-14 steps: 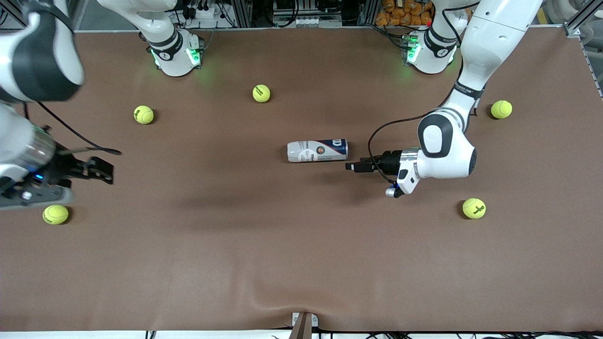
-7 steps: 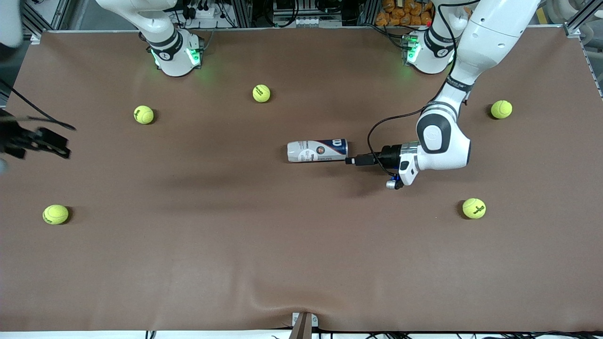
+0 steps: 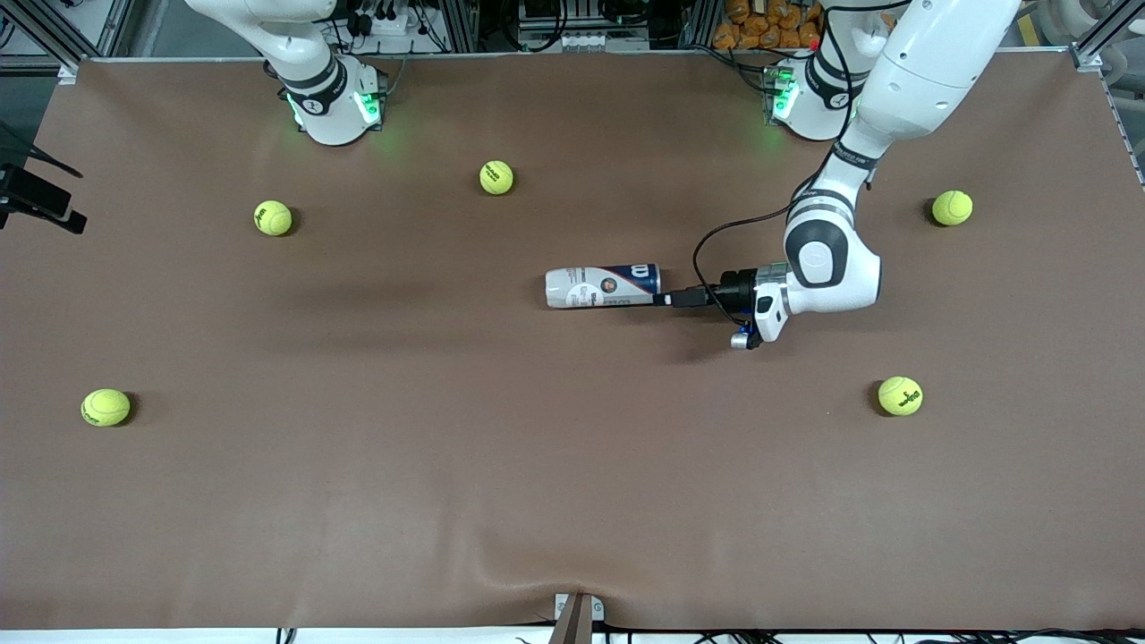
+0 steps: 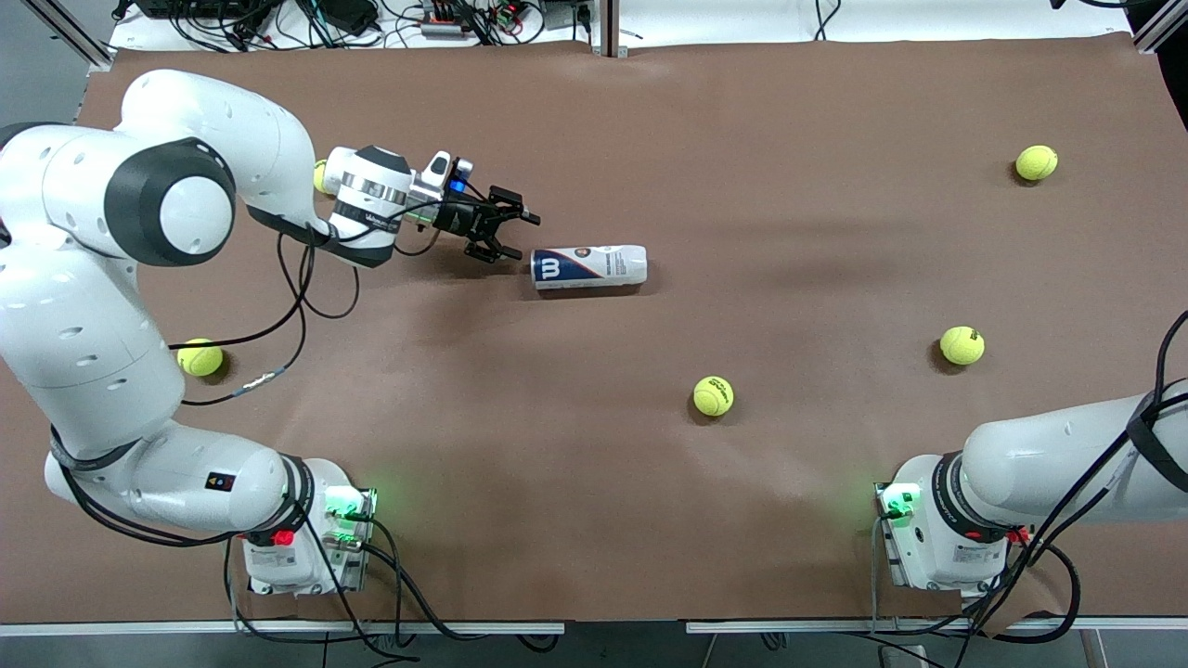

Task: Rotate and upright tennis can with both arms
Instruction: 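Return the right arm to rest while the left gripper grasps the can, then lift the can's end with the left gripper and start rotating it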

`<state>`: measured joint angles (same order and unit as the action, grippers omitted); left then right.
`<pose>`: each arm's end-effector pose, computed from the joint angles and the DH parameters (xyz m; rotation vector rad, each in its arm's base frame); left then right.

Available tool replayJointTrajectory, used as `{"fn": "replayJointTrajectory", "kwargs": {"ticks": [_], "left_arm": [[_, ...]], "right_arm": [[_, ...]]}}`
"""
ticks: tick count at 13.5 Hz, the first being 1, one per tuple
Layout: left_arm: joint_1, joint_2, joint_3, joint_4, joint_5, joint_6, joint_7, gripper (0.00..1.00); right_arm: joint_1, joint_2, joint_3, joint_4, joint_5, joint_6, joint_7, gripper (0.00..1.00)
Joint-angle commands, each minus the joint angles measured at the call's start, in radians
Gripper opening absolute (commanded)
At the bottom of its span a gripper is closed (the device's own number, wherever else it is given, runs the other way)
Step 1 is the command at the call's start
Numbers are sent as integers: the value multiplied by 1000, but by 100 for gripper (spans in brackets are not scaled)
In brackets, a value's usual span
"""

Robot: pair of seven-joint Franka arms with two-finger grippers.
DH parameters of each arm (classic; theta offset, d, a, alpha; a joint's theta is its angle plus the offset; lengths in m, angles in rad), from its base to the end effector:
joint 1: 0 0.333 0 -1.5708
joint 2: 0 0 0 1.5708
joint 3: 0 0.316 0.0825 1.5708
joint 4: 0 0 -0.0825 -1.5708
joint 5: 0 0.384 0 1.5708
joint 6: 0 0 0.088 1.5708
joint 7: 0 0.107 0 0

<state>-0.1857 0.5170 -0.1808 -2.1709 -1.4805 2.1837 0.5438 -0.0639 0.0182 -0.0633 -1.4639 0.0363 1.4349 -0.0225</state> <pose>0.4784 -0.2281 0.1442 2.0512 0.3794 -0.3794 0.5424 -0.0647 0.6527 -3.0985 0.1561 0.0689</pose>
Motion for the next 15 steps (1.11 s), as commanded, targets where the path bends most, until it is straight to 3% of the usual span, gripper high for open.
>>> {"fn": "replayJointTrajectory", "kwargs": {"ticks": [1,7,10,15], "left_arm": [[-17,-6,-6,-18,-49,18,41,84],[-47,32,-8,-13,-127,39,47,70],[-81,37,-6,-15,-187,63,42,50],[-92,67,-6,66,-202,77,-8,3]], "right_arm": [[-5,-29,36,-26,24,-10,88,100],[1,-37,42,-23,-12,1,26,100],[3,-35,45,-1,-13,-8,23,100],[4,-26,43,37,-6,-25,-2,100]]}}
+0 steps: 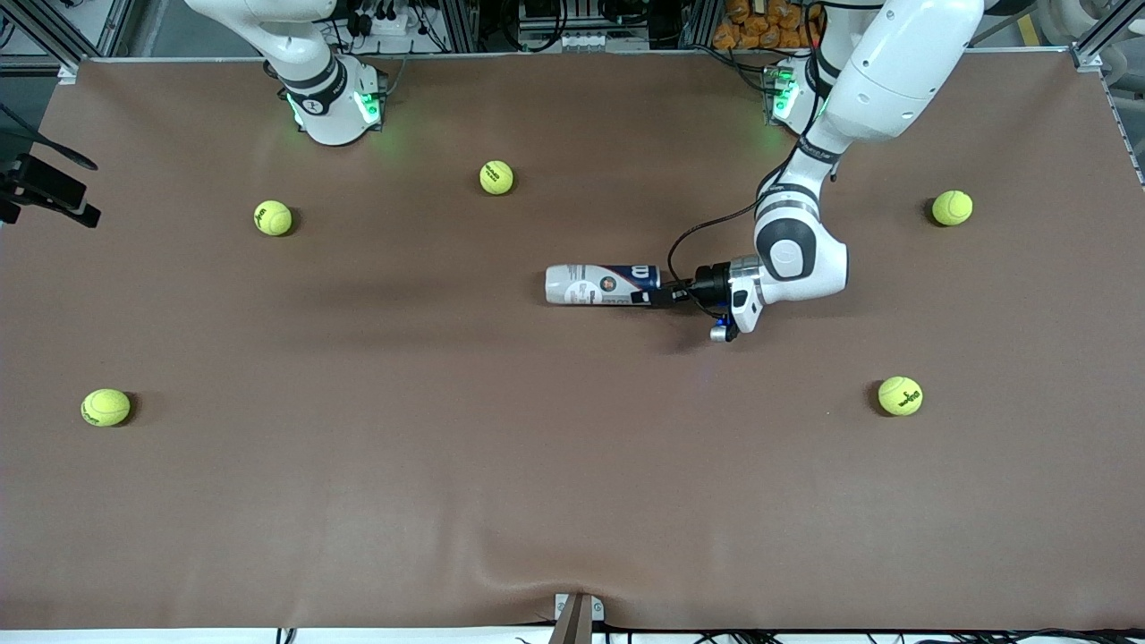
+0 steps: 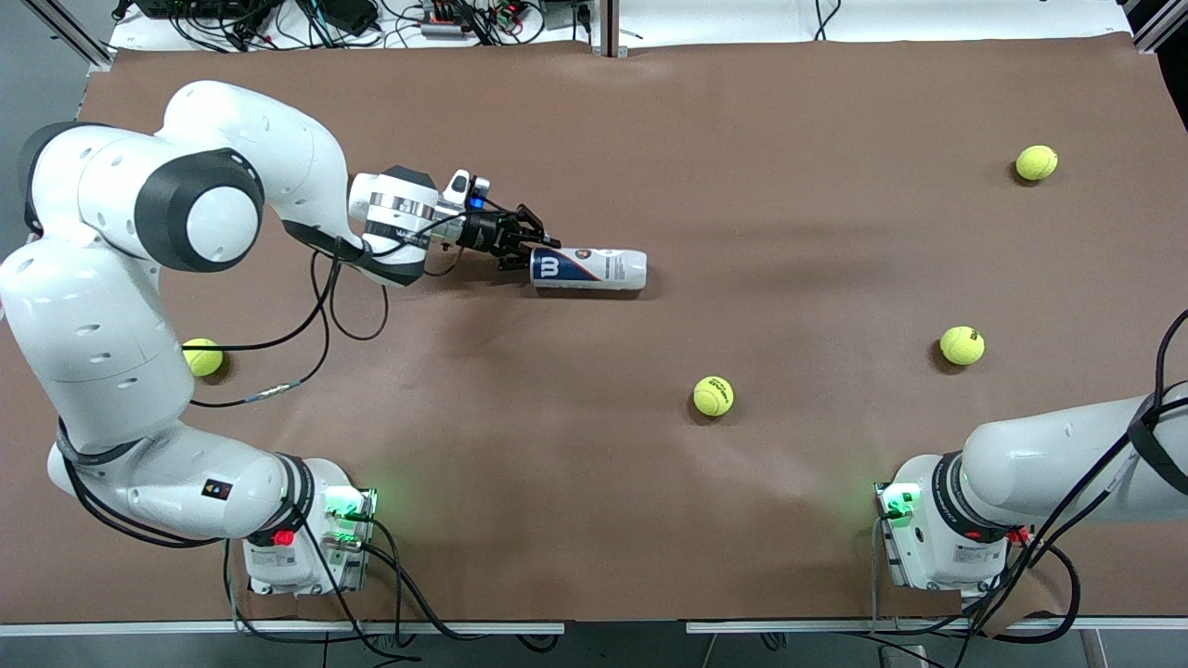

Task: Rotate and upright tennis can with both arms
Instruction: 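Lift the can's end with the left gripper and start rotating it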

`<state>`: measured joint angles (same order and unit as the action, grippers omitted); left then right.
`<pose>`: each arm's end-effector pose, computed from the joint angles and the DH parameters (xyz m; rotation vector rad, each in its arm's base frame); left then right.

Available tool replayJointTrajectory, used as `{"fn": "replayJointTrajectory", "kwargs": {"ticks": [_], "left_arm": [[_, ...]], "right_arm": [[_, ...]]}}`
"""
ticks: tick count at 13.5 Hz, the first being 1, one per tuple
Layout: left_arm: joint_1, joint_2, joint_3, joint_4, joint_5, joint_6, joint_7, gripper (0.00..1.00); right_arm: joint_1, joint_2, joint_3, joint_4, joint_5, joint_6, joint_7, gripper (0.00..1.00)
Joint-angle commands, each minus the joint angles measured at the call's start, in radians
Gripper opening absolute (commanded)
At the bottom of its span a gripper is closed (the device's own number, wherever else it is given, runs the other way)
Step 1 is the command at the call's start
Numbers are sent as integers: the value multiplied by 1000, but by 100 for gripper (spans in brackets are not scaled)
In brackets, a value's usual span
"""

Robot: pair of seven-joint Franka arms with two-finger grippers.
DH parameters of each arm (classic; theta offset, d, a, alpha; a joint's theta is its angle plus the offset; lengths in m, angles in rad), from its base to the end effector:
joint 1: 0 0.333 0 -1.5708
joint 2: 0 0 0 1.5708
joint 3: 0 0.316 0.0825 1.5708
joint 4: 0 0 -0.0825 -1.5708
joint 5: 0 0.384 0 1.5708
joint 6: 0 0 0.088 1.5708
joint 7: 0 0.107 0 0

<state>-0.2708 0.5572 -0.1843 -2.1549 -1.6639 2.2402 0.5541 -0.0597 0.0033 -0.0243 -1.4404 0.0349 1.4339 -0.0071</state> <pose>0.4641 -0.2656 0.1287 1.9999 0.4980 -0.3665 0.5394 -0.0413 0.6714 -3.1046 0.1123 0.0128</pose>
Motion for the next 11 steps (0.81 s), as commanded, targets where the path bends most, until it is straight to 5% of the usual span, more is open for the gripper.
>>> {"fn": "replayJointTrajectory", "kwargs": {"ticks": [1,6,11], "left_arm": [[-7,30,-3,73,-16,21,-43,0],[2,9,6,257,223,22,-331,0],[-24,3,-3,539,758,16,-843,0]], "right_arm": [[0,-5,4,14,-6,-27,-19,100],[1,9,4,15,2,-23,-13,100],[1,9,4,18,2,-30,-7,100]]}}
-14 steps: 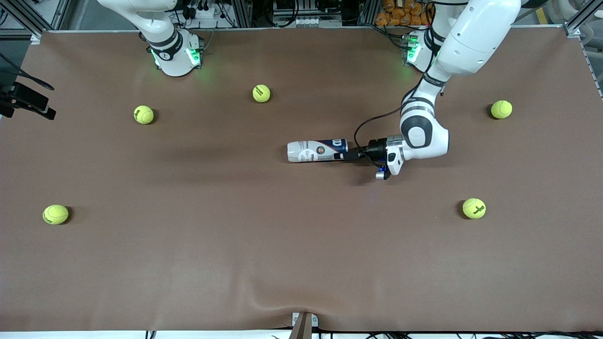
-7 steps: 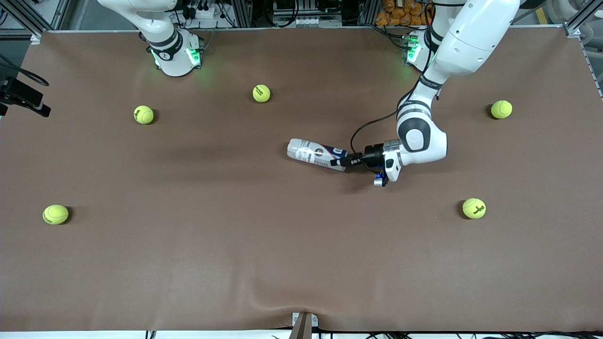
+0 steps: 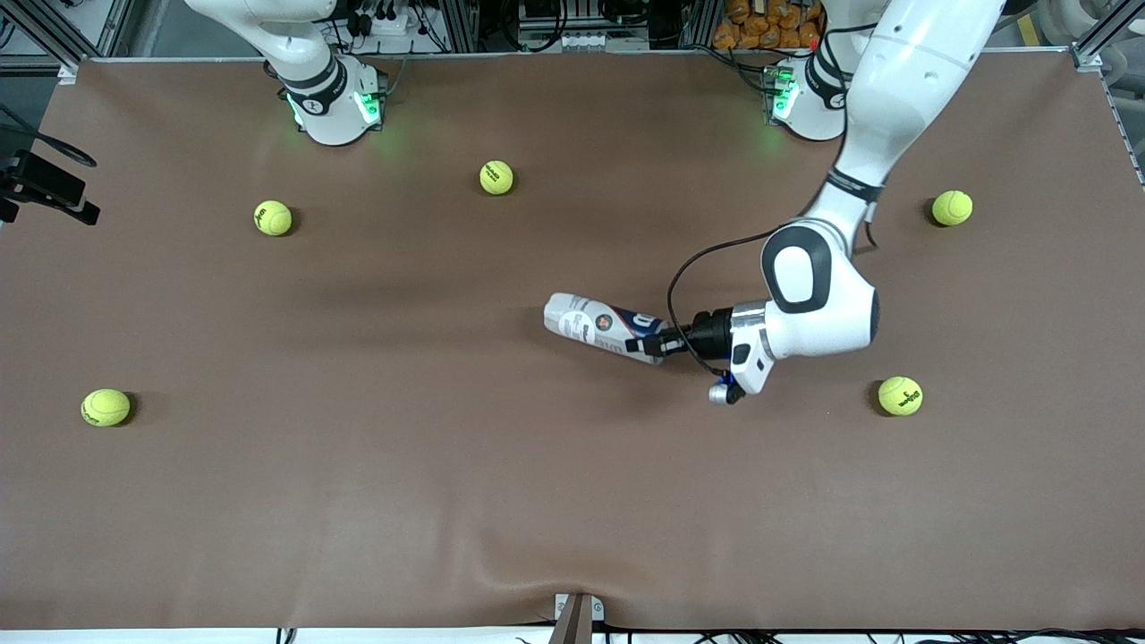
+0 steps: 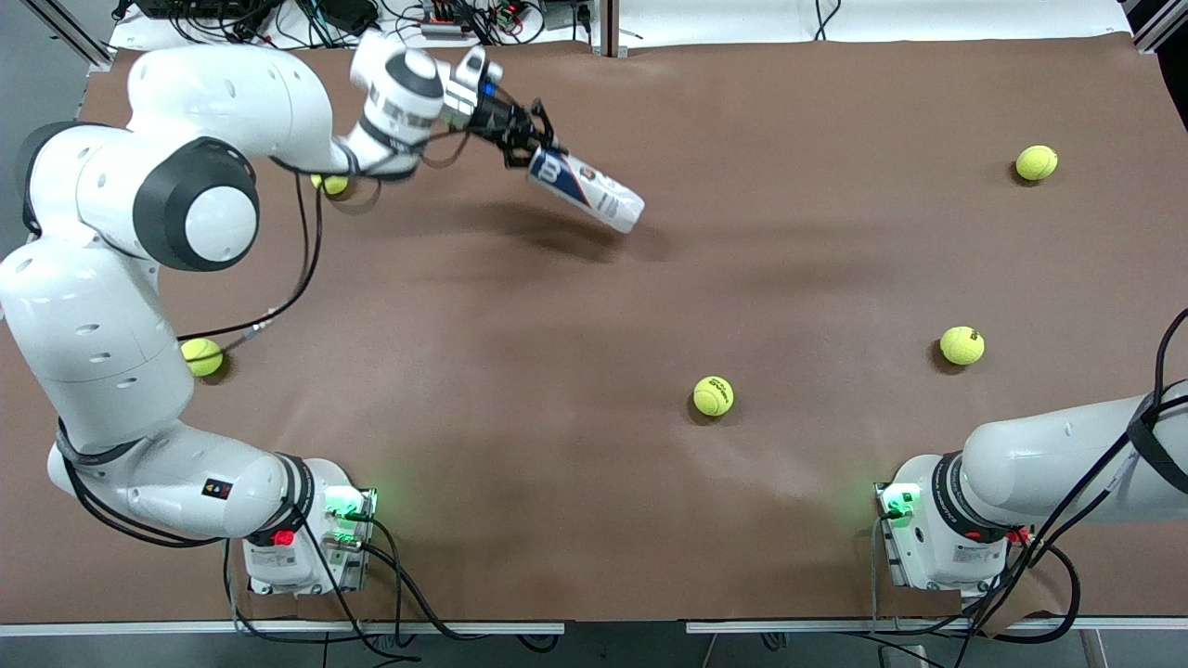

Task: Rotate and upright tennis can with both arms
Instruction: 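Lift the can's end with the left gripper and start rotating it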

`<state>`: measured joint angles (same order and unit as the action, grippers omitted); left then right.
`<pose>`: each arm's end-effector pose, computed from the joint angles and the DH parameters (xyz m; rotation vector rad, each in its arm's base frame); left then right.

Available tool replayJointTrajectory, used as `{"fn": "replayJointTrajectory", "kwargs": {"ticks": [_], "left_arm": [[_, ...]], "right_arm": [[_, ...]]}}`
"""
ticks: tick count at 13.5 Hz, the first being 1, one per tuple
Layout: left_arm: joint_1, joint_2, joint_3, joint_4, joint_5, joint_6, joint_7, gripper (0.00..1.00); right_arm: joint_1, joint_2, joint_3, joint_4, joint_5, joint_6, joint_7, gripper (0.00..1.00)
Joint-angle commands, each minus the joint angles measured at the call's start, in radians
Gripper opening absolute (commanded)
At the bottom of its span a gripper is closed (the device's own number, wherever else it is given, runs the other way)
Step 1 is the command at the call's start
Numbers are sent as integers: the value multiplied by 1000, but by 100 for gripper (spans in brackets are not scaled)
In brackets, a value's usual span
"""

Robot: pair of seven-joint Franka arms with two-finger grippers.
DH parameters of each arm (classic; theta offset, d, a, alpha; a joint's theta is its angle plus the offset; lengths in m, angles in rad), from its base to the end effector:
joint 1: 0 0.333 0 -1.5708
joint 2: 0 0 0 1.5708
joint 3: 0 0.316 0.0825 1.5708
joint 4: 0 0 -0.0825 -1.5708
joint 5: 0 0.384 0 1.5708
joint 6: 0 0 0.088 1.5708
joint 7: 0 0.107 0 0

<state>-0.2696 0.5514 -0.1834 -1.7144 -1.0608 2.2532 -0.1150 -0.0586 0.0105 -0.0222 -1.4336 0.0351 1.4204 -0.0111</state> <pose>0.6070 -0.3071 0.2868 2.2193 0.4655 -0.3333 0.5403 -0.0395 0.6695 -3.1042 0.1007 0.0343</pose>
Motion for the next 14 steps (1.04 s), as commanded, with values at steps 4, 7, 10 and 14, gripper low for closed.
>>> {"fn": "replayJointTrajectory", "kwargs": {"ticks": [4,7,10,14], "left_arm": [[-109,8,-4,203,306,2,-440,0],[-169,5,7,219,375,3,-514,0],[-230,1,2,283,636,-18,-704,0],[-302,-2,10,305,826,-81,-772,0]], "right_arm": [[0,0,4,12,-6,-21,-4,100],[2,-1,5,9,-6,-37,-3,100],[13,-4,5,15,-7,-58,-3,100],[14,-7,8,18,-3,-58,-1,100]]}}
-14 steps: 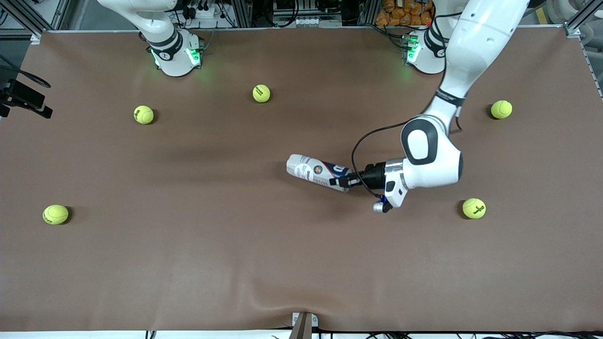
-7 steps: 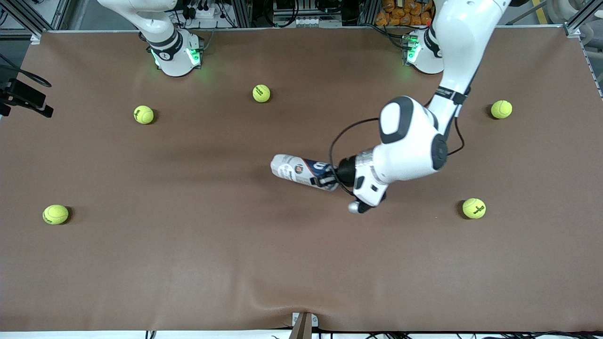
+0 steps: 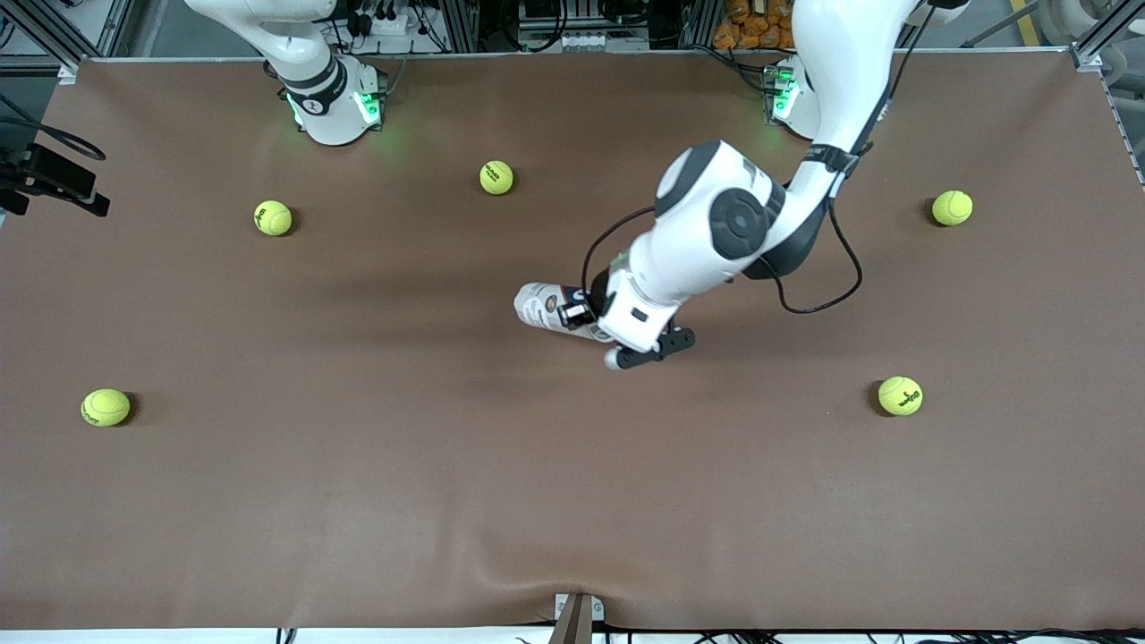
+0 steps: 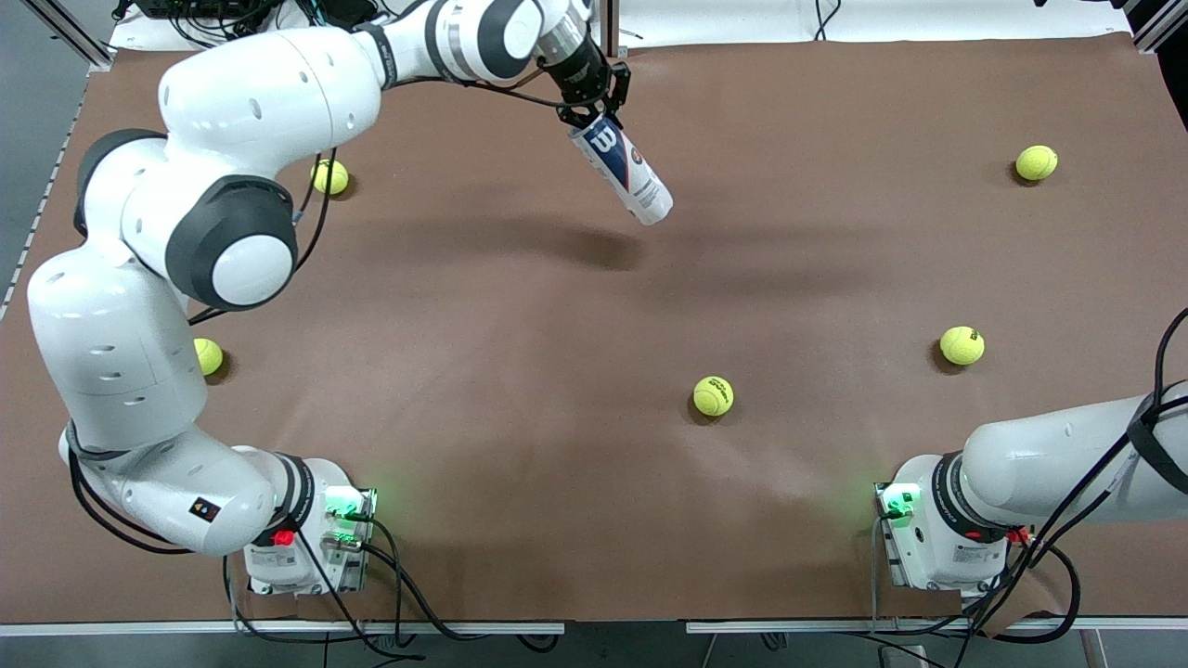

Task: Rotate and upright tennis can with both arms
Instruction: 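Rotate the can upright with the left gripper and set it down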

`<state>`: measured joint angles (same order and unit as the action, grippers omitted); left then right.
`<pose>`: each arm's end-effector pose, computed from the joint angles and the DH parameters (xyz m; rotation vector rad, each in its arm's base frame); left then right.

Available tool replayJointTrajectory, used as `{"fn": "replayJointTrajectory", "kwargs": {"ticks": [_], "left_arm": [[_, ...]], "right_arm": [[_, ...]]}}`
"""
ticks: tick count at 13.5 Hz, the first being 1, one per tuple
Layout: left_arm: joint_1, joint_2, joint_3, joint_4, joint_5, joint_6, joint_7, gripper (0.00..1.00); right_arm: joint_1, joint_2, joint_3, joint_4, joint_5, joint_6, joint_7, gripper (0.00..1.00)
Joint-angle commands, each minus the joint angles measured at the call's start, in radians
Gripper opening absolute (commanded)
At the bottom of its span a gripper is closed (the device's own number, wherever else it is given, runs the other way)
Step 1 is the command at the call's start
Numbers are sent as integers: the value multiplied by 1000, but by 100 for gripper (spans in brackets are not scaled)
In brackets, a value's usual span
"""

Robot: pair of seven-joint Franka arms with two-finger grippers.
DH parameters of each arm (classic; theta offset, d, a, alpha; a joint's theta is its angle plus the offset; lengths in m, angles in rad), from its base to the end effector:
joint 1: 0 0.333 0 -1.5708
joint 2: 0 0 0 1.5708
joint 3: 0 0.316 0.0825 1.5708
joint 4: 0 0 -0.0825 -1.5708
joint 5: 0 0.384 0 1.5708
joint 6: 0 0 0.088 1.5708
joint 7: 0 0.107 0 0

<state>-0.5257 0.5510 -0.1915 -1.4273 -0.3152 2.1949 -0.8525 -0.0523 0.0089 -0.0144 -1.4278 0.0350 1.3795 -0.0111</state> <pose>0.5609 -0.4673 0.4053 2.6821 0.4490 -0.1469 0.5357 -0.0315 0.6696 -3.1028 0.0775 0.0866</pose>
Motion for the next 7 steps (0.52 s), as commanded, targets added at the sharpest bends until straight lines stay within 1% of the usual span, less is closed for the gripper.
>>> {"fn": "replayJointTrajectory", "kwargs": {"ticks": [1,2,3,4,5,7], "left_arm": [[-56,-3,17,18,146,-23,-61,0],[-72,-3,11,18,227,-23,-81,0],[-112,-3,17,18,316,-29,-94,0],[-140,-2,20,18,399,-58,-95,0],[-146,-2,20,18,456,-82,-95,0],[-169,6,20,15,546,-89,-97,0]], "right_arm": [[6,-6,-1,12,-4,-17,-1,100],[5,-6,-1,12,-6,-17,-1,100],[3,-6,-2,12,-7,-17,-1,100],[3,-6,-5,12,-7,-17,-3,100],[3,-6,-6,12,-9,-17,-3,100],[0,-6,-7,12,-10,-17,-4,100]]}}
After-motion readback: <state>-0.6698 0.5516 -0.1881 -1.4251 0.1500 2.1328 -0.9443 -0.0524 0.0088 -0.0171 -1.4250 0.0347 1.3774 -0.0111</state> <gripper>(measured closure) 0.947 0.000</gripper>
